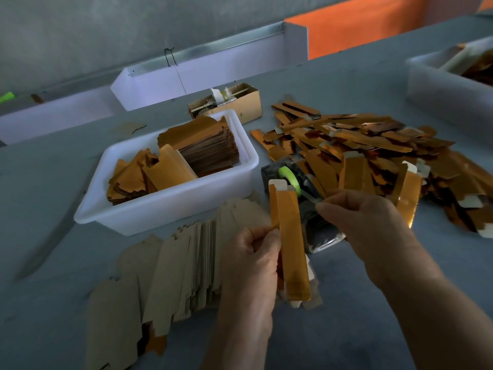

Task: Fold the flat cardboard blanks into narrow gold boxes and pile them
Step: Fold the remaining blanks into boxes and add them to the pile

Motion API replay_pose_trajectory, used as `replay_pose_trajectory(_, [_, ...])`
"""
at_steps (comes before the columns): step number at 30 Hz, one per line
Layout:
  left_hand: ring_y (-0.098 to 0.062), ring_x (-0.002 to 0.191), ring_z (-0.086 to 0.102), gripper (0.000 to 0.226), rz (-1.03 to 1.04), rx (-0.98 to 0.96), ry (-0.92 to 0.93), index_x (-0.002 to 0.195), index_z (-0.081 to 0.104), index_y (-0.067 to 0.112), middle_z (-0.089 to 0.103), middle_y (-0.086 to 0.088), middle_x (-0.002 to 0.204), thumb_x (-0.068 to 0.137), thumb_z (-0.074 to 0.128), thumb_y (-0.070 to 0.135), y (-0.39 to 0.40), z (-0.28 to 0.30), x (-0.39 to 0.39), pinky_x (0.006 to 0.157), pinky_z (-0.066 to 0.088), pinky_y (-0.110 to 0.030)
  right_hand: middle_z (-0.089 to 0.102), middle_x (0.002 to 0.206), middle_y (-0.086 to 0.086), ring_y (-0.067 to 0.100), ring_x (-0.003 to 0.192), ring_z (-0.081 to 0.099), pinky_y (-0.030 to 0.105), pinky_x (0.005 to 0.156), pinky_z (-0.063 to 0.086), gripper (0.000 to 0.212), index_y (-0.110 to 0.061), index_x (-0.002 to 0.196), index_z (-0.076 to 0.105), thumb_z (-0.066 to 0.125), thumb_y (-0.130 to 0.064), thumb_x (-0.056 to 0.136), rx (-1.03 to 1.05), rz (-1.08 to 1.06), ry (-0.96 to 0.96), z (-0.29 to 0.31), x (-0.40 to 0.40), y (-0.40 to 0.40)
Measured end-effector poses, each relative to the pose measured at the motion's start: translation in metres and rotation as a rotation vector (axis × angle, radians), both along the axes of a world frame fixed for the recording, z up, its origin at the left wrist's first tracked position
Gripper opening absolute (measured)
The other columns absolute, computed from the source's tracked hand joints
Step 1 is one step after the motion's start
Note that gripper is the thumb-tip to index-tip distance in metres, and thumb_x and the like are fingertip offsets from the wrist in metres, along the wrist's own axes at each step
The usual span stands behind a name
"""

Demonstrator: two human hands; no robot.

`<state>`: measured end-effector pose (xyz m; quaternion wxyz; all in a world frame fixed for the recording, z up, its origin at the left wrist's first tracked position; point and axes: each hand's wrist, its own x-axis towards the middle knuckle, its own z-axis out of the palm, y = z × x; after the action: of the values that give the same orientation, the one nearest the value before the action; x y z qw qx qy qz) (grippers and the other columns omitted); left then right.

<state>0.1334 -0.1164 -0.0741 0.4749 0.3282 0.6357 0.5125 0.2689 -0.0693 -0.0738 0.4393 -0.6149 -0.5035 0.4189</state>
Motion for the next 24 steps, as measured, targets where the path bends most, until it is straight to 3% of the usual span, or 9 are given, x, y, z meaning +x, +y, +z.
replay_pose_trajectory(5, [0.0,0.051,0.062,0.01,-0.013,0.015,-0.005,0.091,0.066,0.016,0.067,0.01,0.061,0.092,0.059,0.023,0.0,0.0,-0.001,0.045,0.044,-0.012,0.052,0.075,-0.019,0.003,0.064,0.05,0.016,0.053,0.033,0.017,-0.022,0.069,0.061,0.065,-0.017,0.085,0.088,0.004,-0.208,0.002,0.002,-0.01])
replay_pose_trajectory(8, [0.002,0.048,0.058,0.011,-0.027,0.046,0.016,0.086,0.064,0.014,0.063,0.014,0.056,0.092,0.058,0.022,0.001,0.002,-0.002,0.043,0.042,-0.01,0.052,0.083,-0.015,0.0,0.069,0.048,0.013,0.054,0.032,0.014,-0.017,0.071,0.062,0.064,-0.016,0.085,0.127,-0.012,-0.304,-0.002,0.001,-0.014])
replay_pose_trajectory(11, [0.001,0.045,0.054,0.014,-0.046,0.069,0.035,0.082,0.061,0.015,0.06,0.009,0.056,0.092,0.058,0.024,0.001,0.005,-0.001,0.041,0.04,-0.011,0.052,0.11,-0.009,-0.003,0.081,0.046,0.013,0.062,0.033,0.01,-0.017,0.074,0.062,0.064,-0.018,0.084,0.13,-0.033,-0.239,-0.008,0.003,-0.018])
replay_pose_trajectory(13, [0.0,0.044,0.05,0.014,-0.066,0.092,0.055,0.082,0.062,0.015,0.057,0.005,0.059,0.091,0.058,0.025,0.001,0.006,0.002,0.041,0.038,-0.013,0.051,0.117,-0.01,-0.002,0.088,0.049,0.014,0.065,0.036,0.01,-0.019,0.073,0.062,0.065,-0.019,0.082,0.116,-0.038,-0.149,-0.011,0.005,-0.02])
replay_pose_trajectory(19, [-0.002,0.049,0.051,0.013,-0.108,0.138,0.047,0.087,0.063,0.015,0.06,0.004,0.063,0.092,0.058,0.026,0.001,0.007,0.013,0.043,0.037,-0.013,0.049,0.127,-0.01,0.007,0.113,0.05,0.025,0.086,0.043,0.012,-0.016,0.071,0.063,0.066,-0.014,0.082,0.138,-0.074,-0.039,-0.015,0.002,-0.026])
replay_pose_trajectory(24, [0.0,0.052,0.057,0.01,-0.147,0.152,0.031,0.088,0.062,0.018,0.062,0.007,0.065,0.092,0.058,0.025,0.005,0.006,0.018,0.045,0.042,-0.011,0.048,0.127,-0.014,0.006,0.11,0.049,0.022,0.083,0.042,0.014,-0.018,0.069,0.061,0.067,-0.015,0.082,0.131,-0.052,-0.13,-0.018,0.001,-0.027])
